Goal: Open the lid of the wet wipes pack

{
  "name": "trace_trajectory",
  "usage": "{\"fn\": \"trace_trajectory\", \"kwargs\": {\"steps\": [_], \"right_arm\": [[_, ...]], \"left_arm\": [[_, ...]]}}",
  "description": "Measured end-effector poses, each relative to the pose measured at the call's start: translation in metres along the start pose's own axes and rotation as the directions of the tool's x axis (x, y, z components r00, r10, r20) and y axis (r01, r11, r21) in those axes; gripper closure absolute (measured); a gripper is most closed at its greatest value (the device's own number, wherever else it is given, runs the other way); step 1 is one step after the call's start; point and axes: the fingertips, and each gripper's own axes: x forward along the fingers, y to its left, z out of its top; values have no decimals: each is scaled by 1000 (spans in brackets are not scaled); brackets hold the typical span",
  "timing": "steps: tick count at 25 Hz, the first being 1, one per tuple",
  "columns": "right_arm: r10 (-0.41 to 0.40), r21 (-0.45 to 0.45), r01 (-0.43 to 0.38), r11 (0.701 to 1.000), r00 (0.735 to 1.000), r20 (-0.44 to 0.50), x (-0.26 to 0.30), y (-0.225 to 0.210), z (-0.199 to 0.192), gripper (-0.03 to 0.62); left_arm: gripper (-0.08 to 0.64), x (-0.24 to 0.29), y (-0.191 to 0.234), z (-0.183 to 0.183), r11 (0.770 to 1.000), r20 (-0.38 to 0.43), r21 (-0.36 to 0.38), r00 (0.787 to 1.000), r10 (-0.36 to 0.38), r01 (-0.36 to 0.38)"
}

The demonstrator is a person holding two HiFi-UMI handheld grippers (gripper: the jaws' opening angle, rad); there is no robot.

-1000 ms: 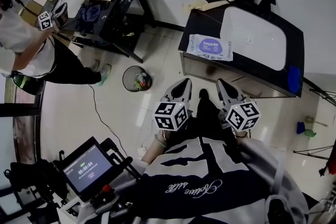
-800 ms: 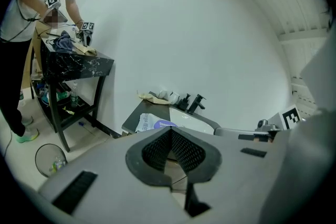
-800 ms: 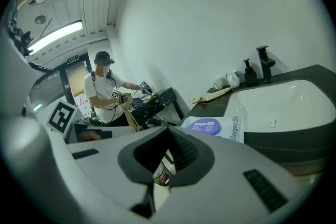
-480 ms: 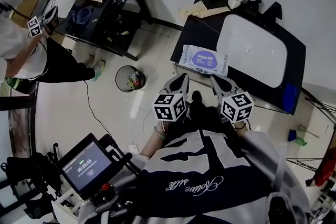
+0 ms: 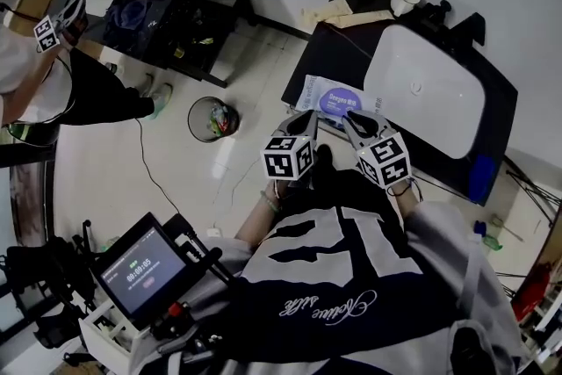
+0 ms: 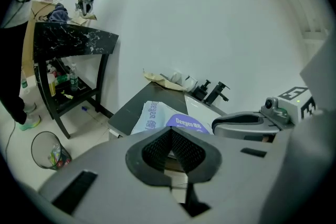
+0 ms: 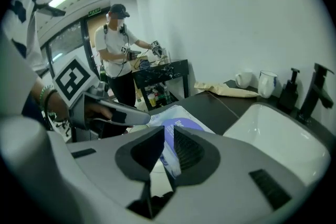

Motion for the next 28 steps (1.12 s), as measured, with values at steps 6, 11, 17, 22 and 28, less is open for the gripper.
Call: {"fn": "trace_trajectory", "kwargs": {"steps": [6,11,17,22,28], "right_arm": [[7,-289,-48,956,990,-140,21,2,-11,545],[3,-456,-112,883,972,-234,31,8,-21,545],[-28,-643,-170,746,958,-286,39,14,-24,535],[-69,-731,-176,659,954,-293,43,15,-28,534],[-88,-683,-144,716,952,-294,47,12,-27,534]], "left_arm": [[561,18,7,-17,1000,-56,-16,998,17,-18],[561,24,9,-23,1000,-94,9,995,26,-25],[561,25,9,-25,999,-104,27,994,33,-30],[561,26,8,-25,999,-91,24,995,32,-30],[561,26,4,-25,981,-68,191,997,42,-28]]}}
